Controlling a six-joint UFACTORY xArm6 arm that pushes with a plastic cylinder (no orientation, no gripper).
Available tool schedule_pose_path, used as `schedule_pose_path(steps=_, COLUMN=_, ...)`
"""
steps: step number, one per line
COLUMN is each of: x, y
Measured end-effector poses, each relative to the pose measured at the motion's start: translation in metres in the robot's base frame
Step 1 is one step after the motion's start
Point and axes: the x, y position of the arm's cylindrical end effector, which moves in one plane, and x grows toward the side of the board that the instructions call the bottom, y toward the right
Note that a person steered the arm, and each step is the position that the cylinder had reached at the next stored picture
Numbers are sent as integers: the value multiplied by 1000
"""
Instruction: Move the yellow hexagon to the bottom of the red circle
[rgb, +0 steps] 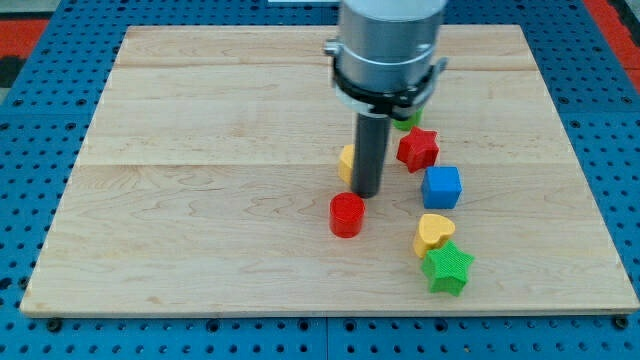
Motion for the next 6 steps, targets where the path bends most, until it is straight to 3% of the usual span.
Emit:
schedule_pose_path(steps=3, x=-95, y=-29)
schedule_pose_path(steps=4, x=-74, y=-24)
schedule_pose_path(steps=5, x=-83, y=-8)
schedule_pose_path(steps=6, x=-120, y=-4)
